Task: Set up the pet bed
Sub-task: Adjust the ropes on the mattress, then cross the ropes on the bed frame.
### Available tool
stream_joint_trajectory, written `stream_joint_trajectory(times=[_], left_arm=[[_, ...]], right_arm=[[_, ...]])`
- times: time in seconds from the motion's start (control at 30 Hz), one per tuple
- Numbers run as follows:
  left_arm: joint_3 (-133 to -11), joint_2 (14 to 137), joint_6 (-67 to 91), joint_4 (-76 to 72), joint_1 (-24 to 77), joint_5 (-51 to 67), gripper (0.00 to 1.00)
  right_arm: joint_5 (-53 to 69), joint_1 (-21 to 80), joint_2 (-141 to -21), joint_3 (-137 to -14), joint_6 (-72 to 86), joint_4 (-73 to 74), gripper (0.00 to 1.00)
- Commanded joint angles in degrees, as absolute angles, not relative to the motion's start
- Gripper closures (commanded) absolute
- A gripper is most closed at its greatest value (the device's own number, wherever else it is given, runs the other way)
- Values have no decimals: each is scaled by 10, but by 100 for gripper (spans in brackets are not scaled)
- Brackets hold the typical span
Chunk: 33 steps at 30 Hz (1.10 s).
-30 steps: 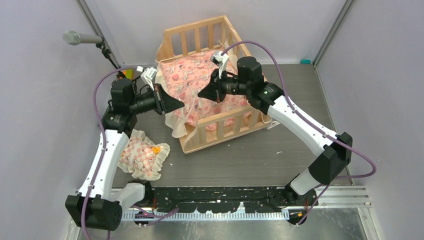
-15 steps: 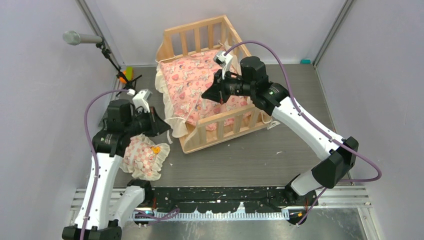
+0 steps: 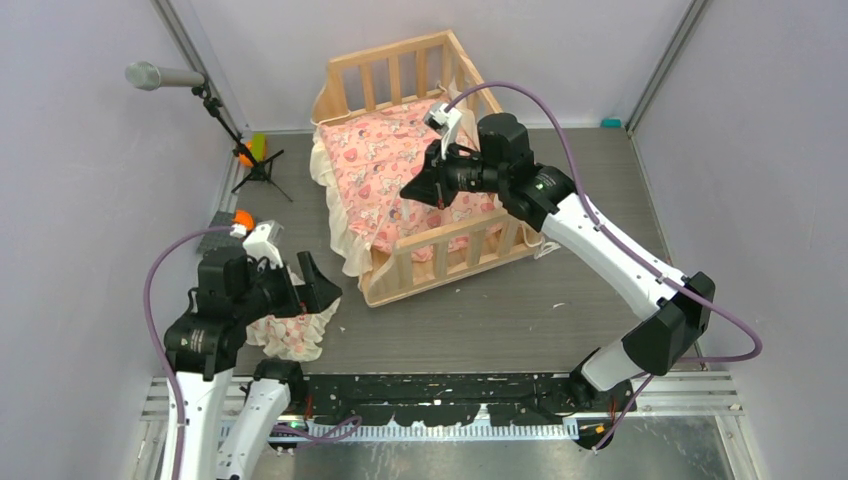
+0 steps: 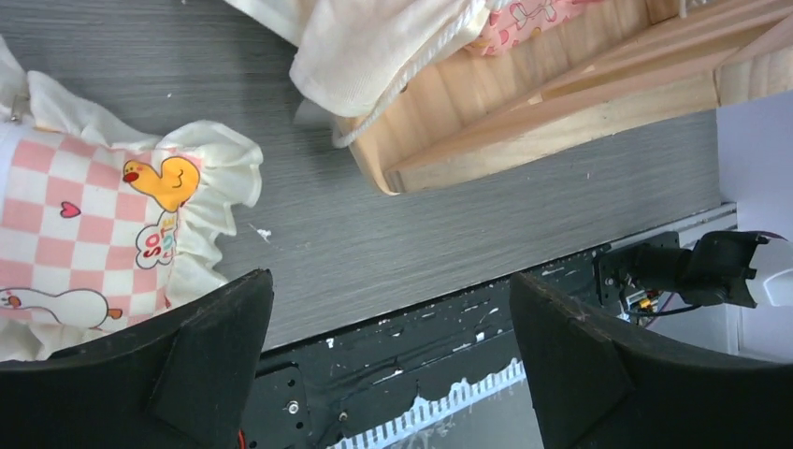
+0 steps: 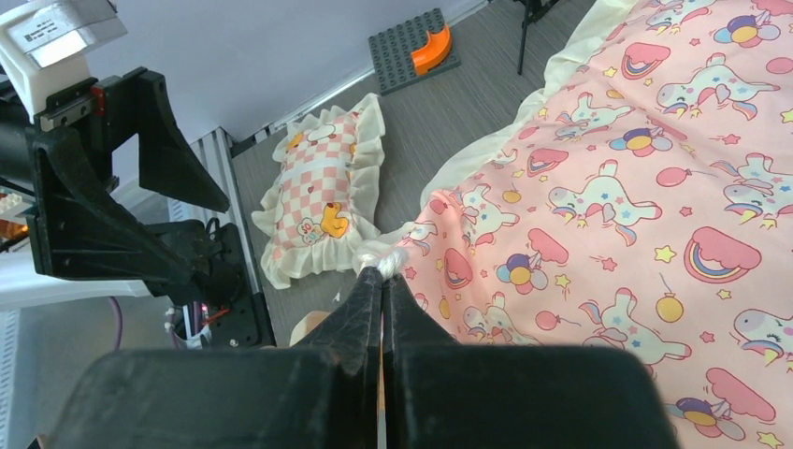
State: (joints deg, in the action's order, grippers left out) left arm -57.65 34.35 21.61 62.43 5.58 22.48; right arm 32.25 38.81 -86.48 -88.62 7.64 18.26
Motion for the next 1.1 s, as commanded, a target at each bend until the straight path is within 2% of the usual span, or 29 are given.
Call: stream_joint_trajectory(times=[0.0,0.2,0.4,0.67,0.7,0.77,0.83,0.97,1.07], left_arm=[[-579,316,223,613,54,193,0],[-570,327,151,382,54,354,0],[-578,450,160,174,54,418,0],[-553,567,206,-124,55,612,1],[-554,576,217,-163,55,637,4],[-561,591,228,-204,59,667,25],[-573,605,218,-209,62,699,34],[-581,619,205,-209,78,754,37],[-574,625,185,-205,100,767,33]], right_arm=[[334,392,-871,-918,82,165,100],[378,392,-881,-945,64,214,100],[395,392,-880,-958,-15,278,100],[448,393,-880,-969,-123,341,100],[451,392,-880,-971,-131,344,100],[450,393,-883,-974,-135,347,100],[447,393,-885,-977,-137,348,100],[448,392,-888,-980,-138,349,100],[447,392,-888,-981,-139,349,100]])
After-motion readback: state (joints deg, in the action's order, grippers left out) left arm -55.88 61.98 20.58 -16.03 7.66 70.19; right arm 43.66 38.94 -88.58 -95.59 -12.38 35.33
